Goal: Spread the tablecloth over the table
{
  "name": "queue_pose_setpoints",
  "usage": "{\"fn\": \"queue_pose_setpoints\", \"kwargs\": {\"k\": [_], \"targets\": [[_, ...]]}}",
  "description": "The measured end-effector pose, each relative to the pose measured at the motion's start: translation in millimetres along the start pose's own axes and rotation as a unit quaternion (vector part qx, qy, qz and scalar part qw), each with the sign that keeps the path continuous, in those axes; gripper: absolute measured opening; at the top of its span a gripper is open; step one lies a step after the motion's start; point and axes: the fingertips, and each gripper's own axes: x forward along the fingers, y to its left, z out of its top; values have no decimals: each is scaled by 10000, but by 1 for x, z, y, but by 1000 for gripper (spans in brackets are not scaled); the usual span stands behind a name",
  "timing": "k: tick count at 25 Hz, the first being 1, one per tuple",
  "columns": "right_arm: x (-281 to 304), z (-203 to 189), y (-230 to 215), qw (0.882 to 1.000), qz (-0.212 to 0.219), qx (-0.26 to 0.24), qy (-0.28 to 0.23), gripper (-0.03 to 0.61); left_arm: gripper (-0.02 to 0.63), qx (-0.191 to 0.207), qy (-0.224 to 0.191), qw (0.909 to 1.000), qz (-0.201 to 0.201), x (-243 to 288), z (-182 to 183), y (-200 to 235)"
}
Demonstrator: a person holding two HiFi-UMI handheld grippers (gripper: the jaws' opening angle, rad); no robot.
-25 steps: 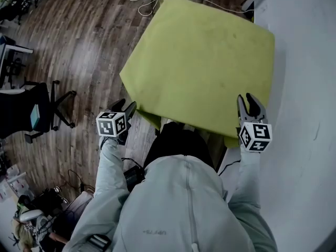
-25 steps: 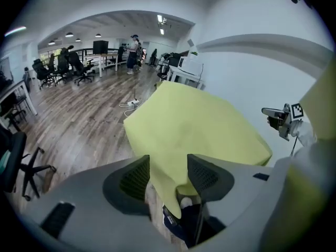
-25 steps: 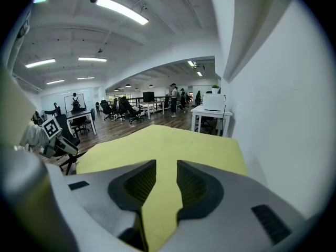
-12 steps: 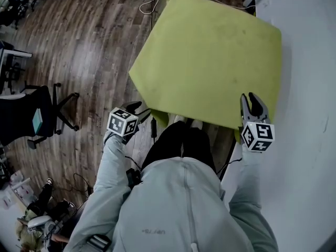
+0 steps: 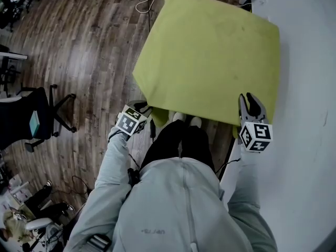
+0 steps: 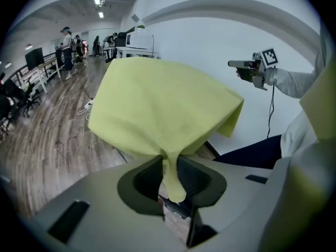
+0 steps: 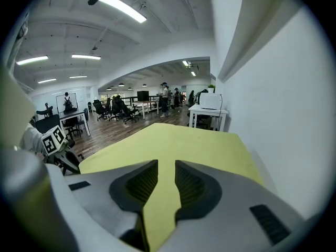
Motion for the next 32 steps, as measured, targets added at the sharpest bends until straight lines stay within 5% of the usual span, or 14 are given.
{"fn": "queue_pose_setpoints", "kwargs": {"k": [2, 7, 21, 23, 25, 32], "targets": [[0, 0, 1, 10000, 0, -16, 3, 107, 60, 246, 70, 9995, 173, 0, -5, -1], [2, 5, 6, 9999, 18, -97, 34, 103, 26, 1132, 363, 9904, 700, 2, -9, -5], [9, 6, 7, 9999, 78, -125, 46, 100, 28, 934, 756, 9886, 907, 17, -32, -3], [8, 5, 5, 9999, 45, -93, 33, 100, 67, 761, 641, 9912, 870, 11, -29, 0], [5, 5, 2, 10000, 4, -64, 18, 100, 173, 488, 378, 9944, 852, -3, -21, 4], [-17, 10, -16, 9998, -160, 3, -111, 100, 179, 302, -687, 9877, 1369, -62, 50, 16]]}}
